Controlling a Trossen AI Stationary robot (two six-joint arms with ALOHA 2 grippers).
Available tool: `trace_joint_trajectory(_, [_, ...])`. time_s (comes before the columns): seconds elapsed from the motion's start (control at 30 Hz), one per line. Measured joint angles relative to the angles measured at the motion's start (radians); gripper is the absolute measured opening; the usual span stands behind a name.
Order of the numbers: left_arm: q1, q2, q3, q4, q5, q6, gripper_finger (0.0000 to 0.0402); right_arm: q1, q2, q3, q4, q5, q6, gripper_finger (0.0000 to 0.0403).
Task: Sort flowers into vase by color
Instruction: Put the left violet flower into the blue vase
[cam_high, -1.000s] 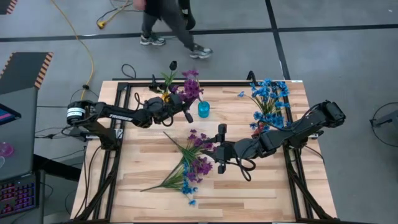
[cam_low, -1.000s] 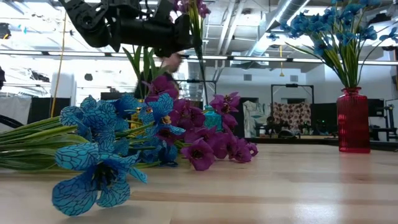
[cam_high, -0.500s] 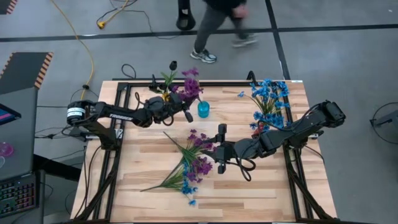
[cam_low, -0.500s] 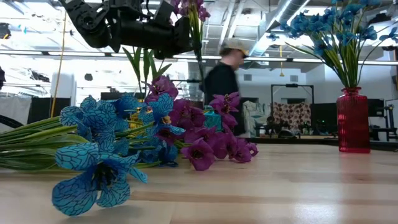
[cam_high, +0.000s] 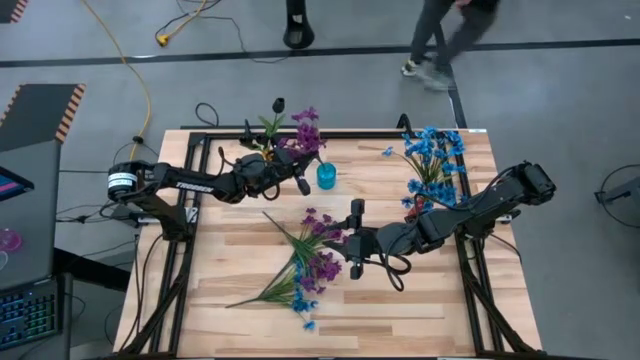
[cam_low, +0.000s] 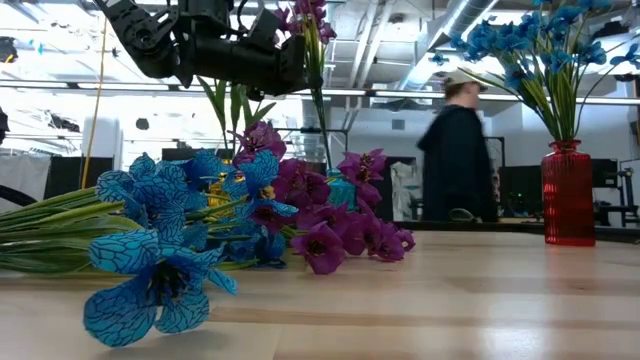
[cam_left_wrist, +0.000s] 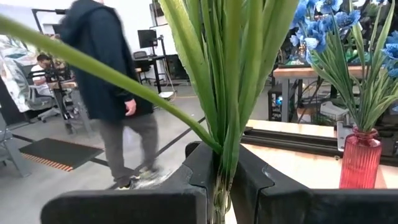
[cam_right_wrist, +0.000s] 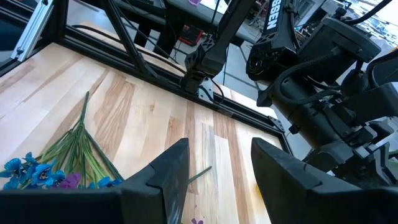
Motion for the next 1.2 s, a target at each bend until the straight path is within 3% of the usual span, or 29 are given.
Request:
trace_joint_trajectory(0.33, [0.000,0.000,0.001,-0.017,-0.001,-0.016,0.0029,0.000,0.000,0.000,0.000,0.000,0.000,0.0198])
trace_joint_trajectory(0.6, [0.000,0.000,0.037,-0.057,-0.019,-0.037,0.0112,0.000,0.000,0.000,0.000,0.000,0.000,0.0198])
trace_joint_trajectory(0.83, [0.000,0.000,0.097,-0.238,-0.031,-0.046,0.0186,0.000,0.000,0.000,0.000,0.000,0.000,0.0198])
trace_joint_trajectory(1.2, [-0.008,0.000,0.186,-0.420,-0.032,-0.035,0.0232,0.000,0.000,0.000,-0.002,0.000,0.000,0.0198])
